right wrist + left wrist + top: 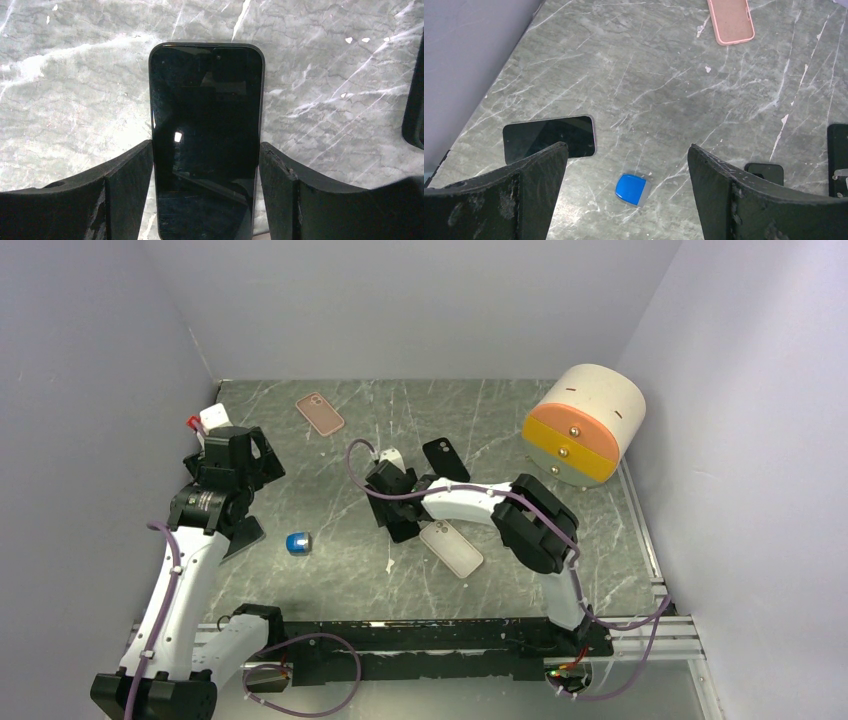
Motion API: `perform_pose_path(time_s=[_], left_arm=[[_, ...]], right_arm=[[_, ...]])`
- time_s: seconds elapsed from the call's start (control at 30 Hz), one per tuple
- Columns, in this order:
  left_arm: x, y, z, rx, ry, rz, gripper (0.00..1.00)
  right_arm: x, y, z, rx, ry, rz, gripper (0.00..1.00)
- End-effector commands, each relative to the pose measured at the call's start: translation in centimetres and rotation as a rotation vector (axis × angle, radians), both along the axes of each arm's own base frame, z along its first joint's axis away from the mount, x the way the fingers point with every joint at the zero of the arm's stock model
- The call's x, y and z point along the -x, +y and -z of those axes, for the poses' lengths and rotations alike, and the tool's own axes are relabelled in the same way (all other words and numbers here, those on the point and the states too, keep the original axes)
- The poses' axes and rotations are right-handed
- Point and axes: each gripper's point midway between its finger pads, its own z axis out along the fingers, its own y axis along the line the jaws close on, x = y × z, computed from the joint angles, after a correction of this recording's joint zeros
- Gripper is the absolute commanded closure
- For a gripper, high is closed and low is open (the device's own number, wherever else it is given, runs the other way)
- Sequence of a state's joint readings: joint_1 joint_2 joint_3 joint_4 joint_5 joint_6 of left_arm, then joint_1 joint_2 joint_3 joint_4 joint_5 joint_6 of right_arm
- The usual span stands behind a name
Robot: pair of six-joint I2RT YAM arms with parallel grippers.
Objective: Put the phone into the phone case
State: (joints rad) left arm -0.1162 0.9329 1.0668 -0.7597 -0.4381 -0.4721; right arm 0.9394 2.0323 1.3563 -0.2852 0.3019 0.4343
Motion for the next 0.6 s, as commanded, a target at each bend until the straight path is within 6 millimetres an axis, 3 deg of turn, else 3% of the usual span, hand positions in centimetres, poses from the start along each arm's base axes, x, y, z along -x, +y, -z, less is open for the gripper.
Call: perform_pose_path(time_s=[0.0, 0.27, 0.57], left_arm=[[-0.7, -0.2, -0.7, 0.006, -0.042, 0.016, 0.05], [-1.0, -0.7, -0.5, 0.016, -0.038, 0.04, 0.05], [-1.5, -1.8, 0.0, 0.035, -0.033, 0.111, 0.05]], right_arm=[[0.7, -1.1, -0.5, 0.024, 0.002, -0.018, 0.39], [1.1, -0.2, -4.7, -0.082, -0.04, -0.058, 0.51], [2.3, -1.7, -7.9, -0.121, -0.061, -0.072, 0.57]])
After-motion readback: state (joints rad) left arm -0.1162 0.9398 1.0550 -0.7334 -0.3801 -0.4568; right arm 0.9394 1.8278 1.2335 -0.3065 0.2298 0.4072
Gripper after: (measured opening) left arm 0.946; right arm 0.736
